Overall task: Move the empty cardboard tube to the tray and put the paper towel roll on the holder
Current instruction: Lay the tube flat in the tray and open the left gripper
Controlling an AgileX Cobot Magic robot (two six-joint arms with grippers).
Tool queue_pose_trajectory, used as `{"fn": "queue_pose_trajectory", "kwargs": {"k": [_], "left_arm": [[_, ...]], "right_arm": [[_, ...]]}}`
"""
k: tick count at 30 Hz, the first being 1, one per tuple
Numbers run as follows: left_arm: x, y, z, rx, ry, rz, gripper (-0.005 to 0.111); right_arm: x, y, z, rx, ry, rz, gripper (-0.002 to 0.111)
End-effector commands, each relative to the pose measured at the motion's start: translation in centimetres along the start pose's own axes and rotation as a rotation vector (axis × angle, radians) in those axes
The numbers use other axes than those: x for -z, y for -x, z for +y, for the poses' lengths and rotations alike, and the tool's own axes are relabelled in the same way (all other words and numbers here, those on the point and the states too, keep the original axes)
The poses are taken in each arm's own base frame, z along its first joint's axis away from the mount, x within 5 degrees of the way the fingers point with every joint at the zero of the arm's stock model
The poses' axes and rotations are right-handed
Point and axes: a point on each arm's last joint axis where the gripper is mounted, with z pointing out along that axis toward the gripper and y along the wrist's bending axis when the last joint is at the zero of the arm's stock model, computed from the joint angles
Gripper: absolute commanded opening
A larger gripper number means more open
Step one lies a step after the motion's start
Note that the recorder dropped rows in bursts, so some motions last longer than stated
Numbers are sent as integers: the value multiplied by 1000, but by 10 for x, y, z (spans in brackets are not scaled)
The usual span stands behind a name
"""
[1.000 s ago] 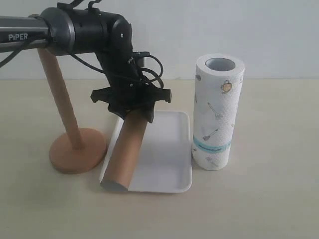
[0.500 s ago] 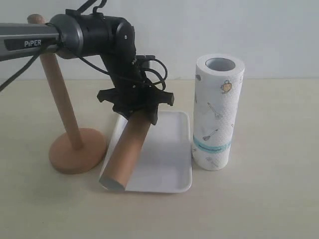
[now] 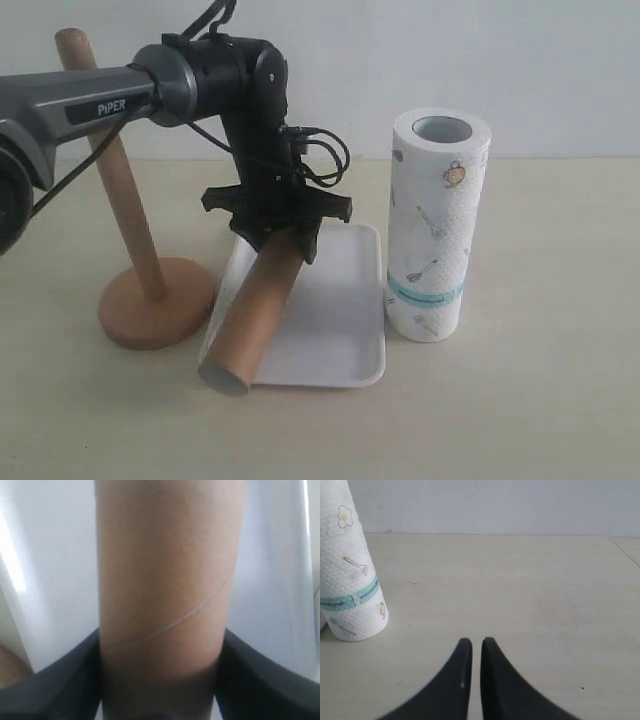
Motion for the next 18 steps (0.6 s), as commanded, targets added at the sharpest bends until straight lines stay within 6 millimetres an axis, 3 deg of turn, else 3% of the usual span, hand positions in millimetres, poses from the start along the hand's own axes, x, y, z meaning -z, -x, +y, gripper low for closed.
{"fn": "queue_pose_trajectory", "kwargs": {"k": [1, 10, 13, 18], "left_arm": [[0, 1, 2, 1, -3, 6, 56], [2, 1, 2, -1, -1, -1, 56], [20, 5, 0, -6, -9, -49, 56], [66, 14, -6, -16, -44, -178, 56]], "right_arm": [[0, 1, -1, 4, -8, -13, 7], [0, 1, -1, 4, -8, -13, 7], [0, 1, -1, 4, -8, -13, 7], [0, 1, -1, 4, -8, -13, 7]]}}
